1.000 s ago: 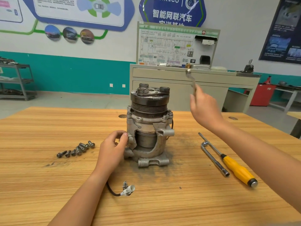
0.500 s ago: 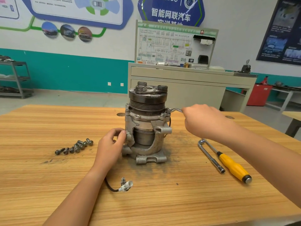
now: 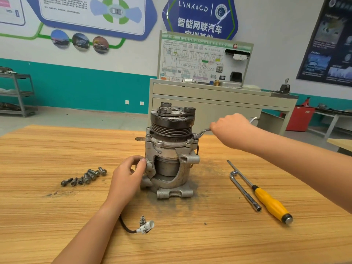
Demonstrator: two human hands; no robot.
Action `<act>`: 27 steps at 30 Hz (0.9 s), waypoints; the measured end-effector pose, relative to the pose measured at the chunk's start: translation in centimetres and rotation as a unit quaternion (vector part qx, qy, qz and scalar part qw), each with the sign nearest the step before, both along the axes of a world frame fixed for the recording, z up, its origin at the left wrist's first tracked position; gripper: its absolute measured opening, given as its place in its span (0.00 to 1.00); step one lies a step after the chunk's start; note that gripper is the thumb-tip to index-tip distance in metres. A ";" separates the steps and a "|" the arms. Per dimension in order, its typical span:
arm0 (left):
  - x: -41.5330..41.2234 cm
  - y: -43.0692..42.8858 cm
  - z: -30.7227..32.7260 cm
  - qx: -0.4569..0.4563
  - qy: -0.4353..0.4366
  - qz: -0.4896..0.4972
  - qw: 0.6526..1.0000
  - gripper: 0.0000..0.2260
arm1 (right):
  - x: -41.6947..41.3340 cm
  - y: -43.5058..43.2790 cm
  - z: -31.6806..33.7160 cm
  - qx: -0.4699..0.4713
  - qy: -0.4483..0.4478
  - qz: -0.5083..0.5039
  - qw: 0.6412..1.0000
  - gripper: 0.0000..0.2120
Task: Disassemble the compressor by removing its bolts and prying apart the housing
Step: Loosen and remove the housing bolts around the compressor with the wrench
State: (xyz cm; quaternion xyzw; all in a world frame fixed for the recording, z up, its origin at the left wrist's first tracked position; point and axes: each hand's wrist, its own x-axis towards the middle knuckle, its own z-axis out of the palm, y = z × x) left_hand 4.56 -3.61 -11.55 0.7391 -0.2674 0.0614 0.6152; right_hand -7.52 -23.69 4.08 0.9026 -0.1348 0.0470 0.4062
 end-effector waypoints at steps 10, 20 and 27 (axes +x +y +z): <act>0.1 0.3 0.2 0.015 -0.016 0.003 1.000 0.06 | 3.1 -3.1 -2.8 0.094 -0.155 0.140 0.974 0.14; -0.5 0.4 0.7 -0.001 -0.006 0.006 1.000 0.05 | -3.7 -1.6 -4.3 0.322 -0.269 0.104 0.902 0.12; -1.2 0.6 0.8 -0.016 -0.023 0.009 1.000 0.08 | -2.9 0.1 -4.4 0.309 -0.195 0.031 0.931 0.12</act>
